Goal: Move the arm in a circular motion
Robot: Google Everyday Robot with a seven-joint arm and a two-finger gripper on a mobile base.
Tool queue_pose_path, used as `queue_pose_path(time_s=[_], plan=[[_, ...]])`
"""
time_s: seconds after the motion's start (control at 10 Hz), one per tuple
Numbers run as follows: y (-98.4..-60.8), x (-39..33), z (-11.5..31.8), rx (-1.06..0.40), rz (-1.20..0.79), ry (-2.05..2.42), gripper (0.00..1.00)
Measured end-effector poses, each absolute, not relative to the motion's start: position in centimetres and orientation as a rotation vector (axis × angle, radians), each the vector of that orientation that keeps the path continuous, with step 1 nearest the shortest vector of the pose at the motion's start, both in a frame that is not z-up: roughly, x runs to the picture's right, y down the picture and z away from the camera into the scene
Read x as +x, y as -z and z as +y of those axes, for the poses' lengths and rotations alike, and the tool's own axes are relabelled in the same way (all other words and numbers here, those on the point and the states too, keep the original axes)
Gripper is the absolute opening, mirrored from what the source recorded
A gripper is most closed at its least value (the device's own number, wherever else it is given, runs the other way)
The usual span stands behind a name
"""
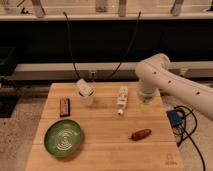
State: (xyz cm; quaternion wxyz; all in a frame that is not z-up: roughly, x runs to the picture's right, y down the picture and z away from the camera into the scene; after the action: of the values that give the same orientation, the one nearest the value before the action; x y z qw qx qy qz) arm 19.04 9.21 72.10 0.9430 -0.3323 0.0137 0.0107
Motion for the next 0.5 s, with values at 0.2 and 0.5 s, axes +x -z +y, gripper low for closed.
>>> queue_pose_path(time_s=[0.2, 0.5], plan=[[-72.05, 19.25, 9.23, -0.680, 0.025, -0.023, 0.80], [-72.02, 19.41, 9.18, -0.687, 0.029, -0.027, 0.80]])
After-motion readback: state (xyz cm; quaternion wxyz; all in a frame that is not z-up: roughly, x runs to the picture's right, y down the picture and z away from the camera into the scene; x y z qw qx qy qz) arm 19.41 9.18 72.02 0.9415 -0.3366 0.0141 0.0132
